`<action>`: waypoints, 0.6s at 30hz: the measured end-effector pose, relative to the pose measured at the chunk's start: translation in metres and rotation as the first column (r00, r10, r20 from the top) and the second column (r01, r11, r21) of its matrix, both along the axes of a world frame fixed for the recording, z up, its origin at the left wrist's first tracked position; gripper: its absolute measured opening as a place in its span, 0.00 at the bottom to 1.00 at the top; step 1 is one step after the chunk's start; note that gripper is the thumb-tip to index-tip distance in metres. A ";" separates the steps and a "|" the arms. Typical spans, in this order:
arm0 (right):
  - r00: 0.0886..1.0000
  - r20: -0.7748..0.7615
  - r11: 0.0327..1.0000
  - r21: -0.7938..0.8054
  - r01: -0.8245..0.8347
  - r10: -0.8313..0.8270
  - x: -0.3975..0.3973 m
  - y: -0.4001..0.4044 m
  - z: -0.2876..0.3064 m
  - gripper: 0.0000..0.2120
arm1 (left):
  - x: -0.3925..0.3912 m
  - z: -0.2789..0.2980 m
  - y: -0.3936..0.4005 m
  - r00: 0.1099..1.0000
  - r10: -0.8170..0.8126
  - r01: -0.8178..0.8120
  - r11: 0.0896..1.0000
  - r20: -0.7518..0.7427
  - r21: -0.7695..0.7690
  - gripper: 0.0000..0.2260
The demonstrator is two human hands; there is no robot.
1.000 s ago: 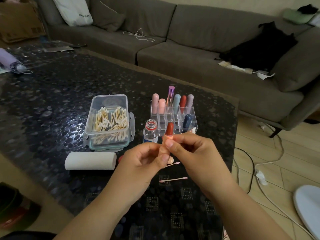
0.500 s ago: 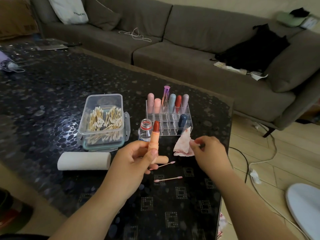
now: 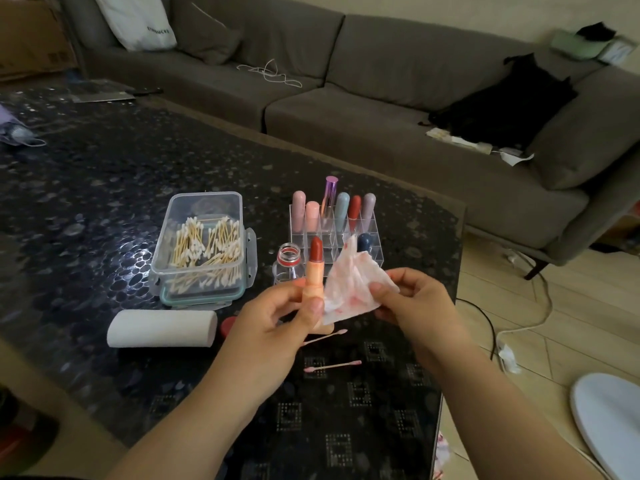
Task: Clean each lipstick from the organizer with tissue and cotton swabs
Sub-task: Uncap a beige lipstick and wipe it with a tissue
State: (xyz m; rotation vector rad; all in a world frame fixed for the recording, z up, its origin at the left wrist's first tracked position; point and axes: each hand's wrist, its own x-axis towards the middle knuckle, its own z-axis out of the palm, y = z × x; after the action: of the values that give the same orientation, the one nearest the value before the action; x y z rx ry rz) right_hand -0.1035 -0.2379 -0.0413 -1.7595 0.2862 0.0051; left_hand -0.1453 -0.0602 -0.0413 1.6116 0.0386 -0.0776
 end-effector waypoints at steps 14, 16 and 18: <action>0.947 0.062 0.926 0.198 -0.320 0.314 -0.032 0.014 0.027 0.20 | -0.007 0.008 0.005 1.000 -0.023 0.023 0.994 0.002 -0.107 0.15; 0.949 0.088 0.949 0.067 -0.309 0.303 -0.033 0.018 0.028 0.13 | -0.009 0.008 0.005 0.999 -0.041 0.042 0.996 0.013 -0.084 0.16; 0.954 0.138 0.964 -0.028 -0.264 0.265 -0.033 0.022 0.028 0.04 | -0.010 0.008 0.006 0.999 -0.042 0.042 0.996 0.006 -0.080 0.17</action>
State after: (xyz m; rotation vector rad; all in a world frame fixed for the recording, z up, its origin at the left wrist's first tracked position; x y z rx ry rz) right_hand -0.1365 -0.2155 -0.0134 -1.7858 -0.0540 0.0722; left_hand -0.1550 -0.0544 -0.0336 1.5321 -0.0018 -0.1074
